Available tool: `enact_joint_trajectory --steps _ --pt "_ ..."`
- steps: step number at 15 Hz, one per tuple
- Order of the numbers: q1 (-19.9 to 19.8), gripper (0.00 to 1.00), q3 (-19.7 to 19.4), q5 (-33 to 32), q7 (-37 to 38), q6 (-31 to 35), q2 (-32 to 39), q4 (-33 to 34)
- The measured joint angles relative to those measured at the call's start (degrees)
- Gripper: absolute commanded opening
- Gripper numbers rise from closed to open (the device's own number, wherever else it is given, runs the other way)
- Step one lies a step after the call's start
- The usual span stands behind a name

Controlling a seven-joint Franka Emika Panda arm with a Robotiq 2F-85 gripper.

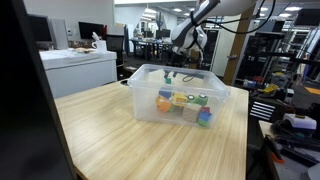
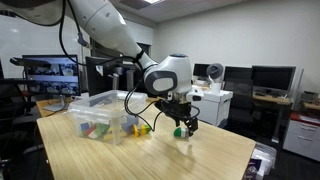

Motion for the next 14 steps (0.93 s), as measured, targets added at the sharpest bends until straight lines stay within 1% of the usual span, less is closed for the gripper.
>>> enact_joint_trajectory --steps 5,6,7,10,14 --pt "0.4 0.27 0.1 -0.4 0.1 0.0 2.9 4.0" --pt "0.5 0.32 0.1 -0.5 0.1 0.0 3.4 4.6" --pt "0.7 0.13 0.1 -0.7 0.1 0.0 3.7 4.9" --pt "1.1 0.13 -0.2 -2.8 0.3 0.0 3.9 5.1" --pt "4.1 0.13 -3.9 -10.4 3.6 -0.1 3.7 5.1"
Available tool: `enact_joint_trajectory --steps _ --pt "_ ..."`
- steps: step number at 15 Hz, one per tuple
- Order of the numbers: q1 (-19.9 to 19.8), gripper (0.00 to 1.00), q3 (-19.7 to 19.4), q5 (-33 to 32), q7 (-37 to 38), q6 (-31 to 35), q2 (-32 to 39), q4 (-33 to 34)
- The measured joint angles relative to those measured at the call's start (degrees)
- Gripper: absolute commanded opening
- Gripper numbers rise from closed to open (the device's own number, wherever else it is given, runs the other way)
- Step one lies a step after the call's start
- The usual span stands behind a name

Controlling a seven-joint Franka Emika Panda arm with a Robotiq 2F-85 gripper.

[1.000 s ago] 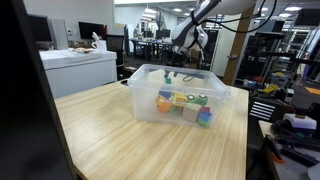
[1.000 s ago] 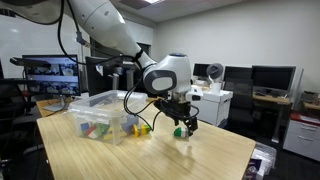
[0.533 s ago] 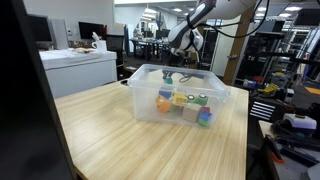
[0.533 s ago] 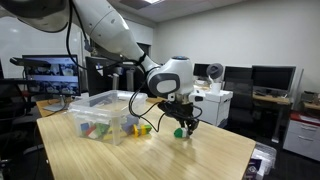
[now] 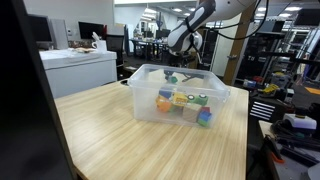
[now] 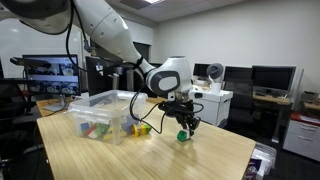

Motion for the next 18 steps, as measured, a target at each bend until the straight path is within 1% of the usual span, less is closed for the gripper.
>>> enact_joint_trajectory --steps 3,6,7,8,9,12,14,16,17,18 --pt "1.0 0.13 -0.4 -2.3 0.0 -0.1 -2.5 -0.1" --pt "1.1 0.13 1.0 -2.4 -1.1 -0.1 -7.4 -0.9" --pt "1.1 0.13 1.8 -2.4 -2.1 -0.1 -9.4 -1.9" --pt "1.0 0.13 3.6 -2.3 -4.5 0.0 -14.4 -5.4" --pt "0.9 0.13 4.5 -2.0 -6.3 0.1 -16.5 -7.3" --pt "0.3 0.13 8.5 2.5 -16.0 0.0 -24.2 -15.3" --pt "0.5 0.13 10.5 8.0 -24.4 -0.6 -30.1 -22.3" --pt "1.4 0.13 11.0 14.1 -33.7 -2.8 -35.5 -28.5" --pt "2.2 0.13 10.6 16.3 -37.5 -4.6 -37.5 -30.6" --pt "3.5 0.13 9.5 18.6 -42.0 -8.0 -39.9 -32.7"
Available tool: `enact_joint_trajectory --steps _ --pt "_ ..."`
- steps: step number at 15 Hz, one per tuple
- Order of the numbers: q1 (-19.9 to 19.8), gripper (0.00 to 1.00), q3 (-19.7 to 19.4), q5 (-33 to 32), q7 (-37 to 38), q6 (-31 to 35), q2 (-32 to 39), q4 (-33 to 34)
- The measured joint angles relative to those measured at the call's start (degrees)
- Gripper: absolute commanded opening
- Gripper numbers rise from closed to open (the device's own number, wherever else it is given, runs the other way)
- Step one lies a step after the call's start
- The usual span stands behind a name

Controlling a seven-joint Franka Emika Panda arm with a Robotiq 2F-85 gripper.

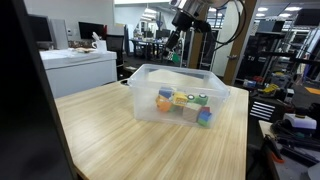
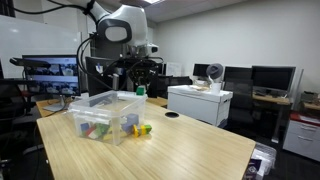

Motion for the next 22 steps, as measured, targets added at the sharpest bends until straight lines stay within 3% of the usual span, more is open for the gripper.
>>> enact_joint_trajectory --steps 3,4,5,8,11,16,17,22 --pt "3.3 0.13 -3.7 1.2 -6.7 -8.3 -3.8 -2.8" --pt "4.3 0.42 -4.9 1.2 -8.2 -10.7 -4.7 -3.4" --pt "5.3 0.62 -6.3 1.2 -9.7 -13.2 -5.5 -3.9" --pt "7.4 0.83 -9.0 1.1 -12.3 -17.7 -6.7 -4.7" --pt "8.5 0.99 -10.5 1.2 -13.2 -17.1 -7.2 -5.1" --pt "9.1 1.0 -12.6 7.0 -10.4 -5.5 -6.8 -5.2" --pt "9.0 0.81 -13.2 7.3 -9.1 -2.4 -6.3 -5.1" --pt "8.7 0.45 -15.2 4.3 -2.3 13.0 -1.3 -6.0"
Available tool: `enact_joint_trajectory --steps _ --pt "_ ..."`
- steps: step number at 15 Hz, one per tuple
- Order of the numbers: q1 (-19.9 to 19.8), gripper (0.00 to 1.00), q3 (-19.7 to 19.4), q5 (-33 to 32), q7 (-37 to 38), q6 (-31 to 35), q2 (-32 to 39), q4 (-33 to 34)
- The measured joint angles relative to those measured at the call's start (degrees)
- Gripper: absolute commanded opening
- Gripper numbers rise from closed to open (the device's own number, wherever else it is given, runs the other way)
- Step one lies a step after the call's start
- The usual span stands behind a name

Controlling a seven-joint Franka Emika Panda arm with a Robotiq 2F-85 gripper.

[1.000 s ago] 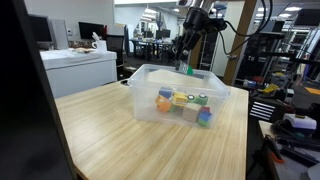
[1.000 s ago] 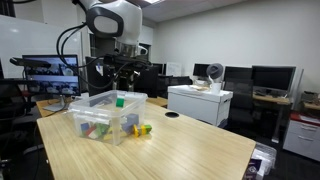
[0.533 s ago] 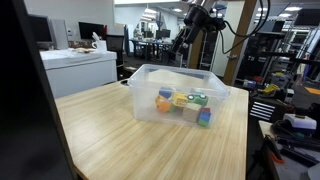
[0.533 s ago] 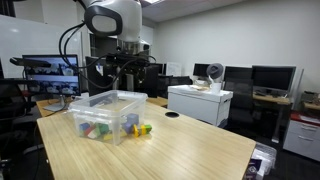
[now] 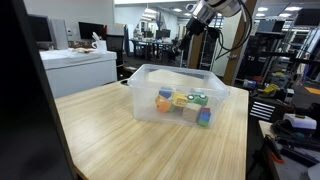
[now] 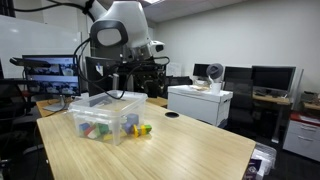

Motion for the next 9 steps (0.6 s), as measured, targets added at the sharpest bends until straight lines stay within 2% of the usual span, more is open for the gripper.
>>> enact_joint_trajectory --steps 2,4,6,9 --pt "-0.5 0.28 -0.6 -7.3 6.1 4.0 3.1 -1.2" --pt "-0.7 0.15 -0.9 -13.1 10.6 3.4 4.7 -1.9" --pt "-0.7 0.03 -0.3 -15.4 11.6 0.9 5.1 -2.6" --pt "-0.5 0.0 2.4 -15.4 11.1 -5.7 4.5 -2.8"
